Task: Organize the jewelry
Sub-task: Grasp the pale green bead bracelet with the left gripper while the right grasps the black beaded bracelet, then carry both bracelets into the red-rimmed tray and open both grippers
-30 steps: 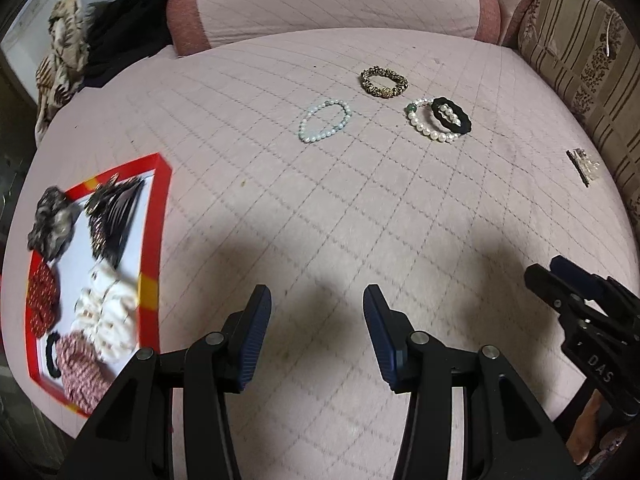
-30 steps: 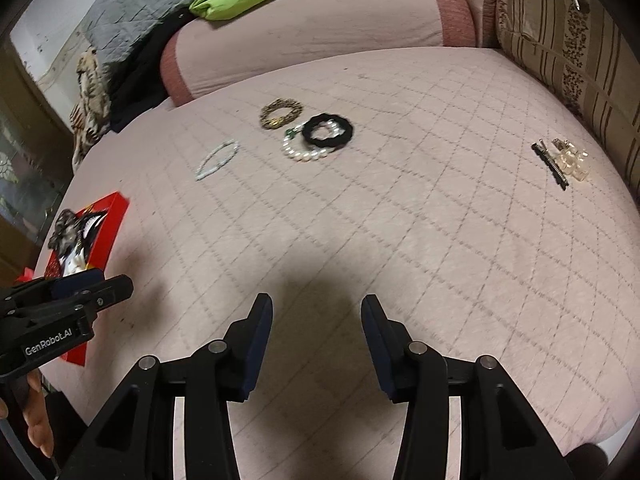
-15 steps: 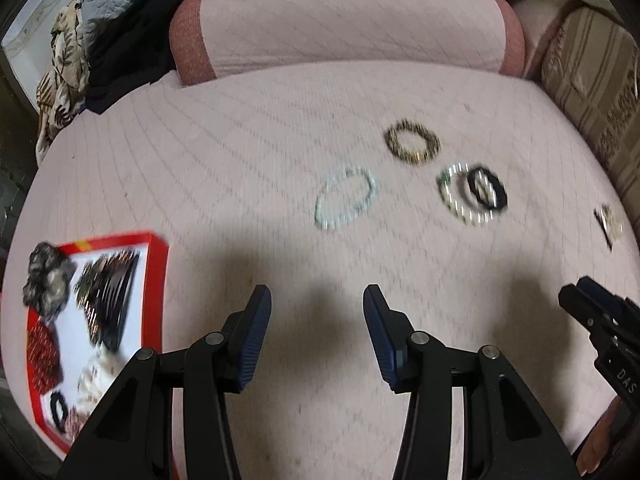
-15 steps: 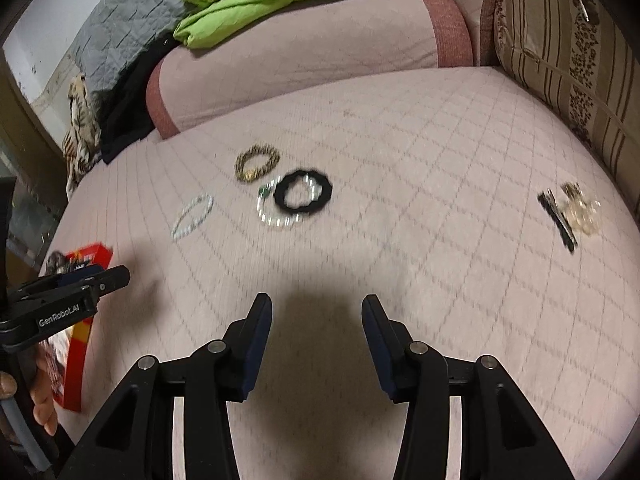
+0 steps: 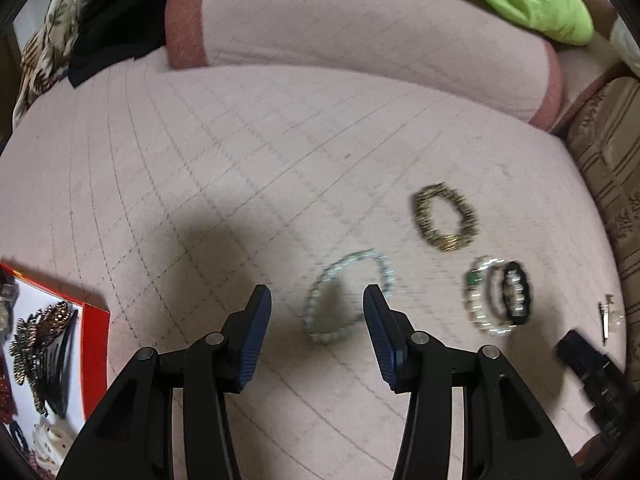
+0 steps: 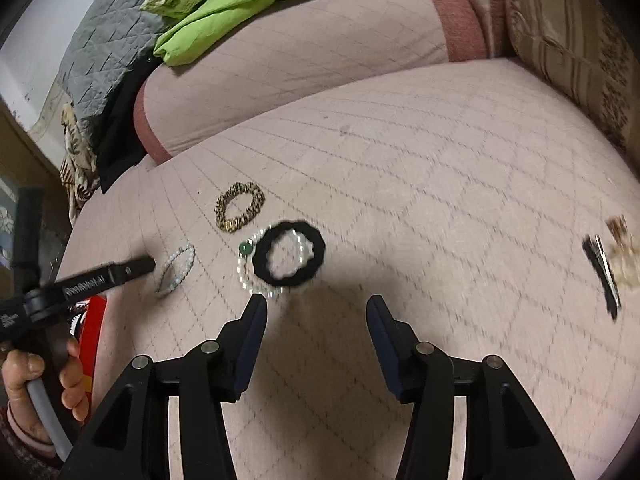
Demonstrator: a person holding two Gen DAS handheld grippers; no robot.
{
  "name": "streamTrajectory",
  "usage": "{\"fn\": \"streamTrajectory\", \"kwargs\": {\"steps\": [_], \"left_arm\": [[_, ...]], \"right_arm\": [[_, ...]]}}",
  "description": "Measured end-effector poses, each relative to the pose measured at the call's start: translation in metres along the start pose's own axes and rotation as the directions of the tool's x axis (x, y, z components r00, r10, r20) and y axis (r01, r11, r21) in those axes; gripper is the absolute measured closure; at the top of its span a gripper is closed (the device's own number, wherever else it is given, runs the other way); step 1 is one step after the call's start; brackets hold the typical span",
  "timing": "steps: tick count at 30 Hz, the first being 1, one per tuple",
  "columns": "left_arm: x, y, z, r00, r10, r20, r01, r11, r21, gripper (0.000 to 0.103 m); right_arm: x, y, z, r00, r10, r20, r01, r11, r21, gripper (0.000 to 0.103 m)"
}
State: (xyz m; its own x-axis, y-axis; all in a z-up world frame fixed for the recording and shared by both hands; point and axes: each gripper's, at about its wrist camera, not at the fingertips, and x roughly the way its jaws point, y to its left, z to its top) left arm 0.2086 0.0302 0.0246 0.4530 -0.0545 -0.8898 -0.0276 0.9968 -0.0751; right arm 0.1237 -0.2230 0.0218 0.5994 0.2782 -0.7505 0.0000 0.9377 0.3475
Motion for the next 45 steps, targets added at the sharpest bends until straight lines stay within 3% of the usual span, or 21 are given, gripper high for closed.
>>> {"fn": "streamTrajectory", "kwargs": {"steps": [7, 11, 12, 15, 16, 19, 27, 33, 39, 42, 45], "left_arm": [[0.017, -0.001, -0.004, 1.0, 0.013, 0.003, -0.013, 0.998, 0.062, 0.056], [0.021, -0.01, -0.007, 0.999, 0.039, 0.027, -0.042, 0.989, 0.141, 0.056], [0.021, -0.013, -0.008, 0.998, 0.044, 0.039, -0.05, 0.986, 0.157, 0.059], [0.02, -0.023, -0.012, 0.998, 0.025, 0.057, -0.036, 0.98, 0.198, 0.093], [0.019, -0.026, -0.014, 0.998, 0.03, 0.058, -0.041, 0.977, 0.21, 0.098], [0.012, -0.03, -0.023, 0.998, 0.023, 0.052, -0.035, 0.972, 0.23, 0.098], [-0.021, 0.003, -0.073, 0.999, -0.034, 0.003, 0.033, 0.989, 0.144, 0.098], [-0.046, 0.024, -0.119, 0.994, -0.103, -0.025, 0.105, 0.991, 0.079, 0.097], [-0.045, 0.023, -0.121, 0.995, -0.1, -0.017, 0.101, 0.993, 0.067, 0.097], [-0.042, 0.019, -0.118, 0.995, -0.101, -0.01, 0.101, 0.992, 0.077, 0.09], [-0.038, 0.01, -0.116, 0.995, -0.102, 0.01, 0.101, 0.989, 0.105, 0.074]], "right_arm": [[0.039, 0.027, 0.045, 0.999, 0.003, -0.034, -0.008, 0.991, -0.137, 0.047], [0.049, 0.021, 0.048, 0.999, -0.02, -0.046, 0.015, 0.994, -0.107, 0.047], [0.05, 0.019, 0.045, 0.998, -0.027, -0.05, 0.022, 0.995, -0.1, 0.048], [0.059, 0.014, 0.037, 0.995, -0.068, -0.067, 0.061, 0.993, -0.102, 0.065], [0.063, 0.013, 0.035, 0.993, -0.083, -0.079, 0.075, 0.992, -0.103, 0.075], [0.056, 0.013, 0.032, 0.996, -0.063, -0.071, 0.056, 0.994, -0.089, 0.095], [0.01, -0.017, -0.008, 0.994, -0.082, -0.079, 0.08, 0.997, -0.02, 0.096], [-0.03, -0.037, -0.057, 0.991, -0.034, -0.132, 0.038, 0.999, 0.028, 0.096], [-0.04, -0.033, -0.074, 0.992, -0.063, -0.109, 0.066, 0.997, 0.025, 0.092], [-0.038, -0.028, -0.073, 0.992, -0.083, -0.097, 0.085, 0.996, 0.012, 0.086], [-0.033, -0.02, -0.074, 0.989, -0.124, -0.079, 0.122, 0.992, -0.025, 0.082]]}}
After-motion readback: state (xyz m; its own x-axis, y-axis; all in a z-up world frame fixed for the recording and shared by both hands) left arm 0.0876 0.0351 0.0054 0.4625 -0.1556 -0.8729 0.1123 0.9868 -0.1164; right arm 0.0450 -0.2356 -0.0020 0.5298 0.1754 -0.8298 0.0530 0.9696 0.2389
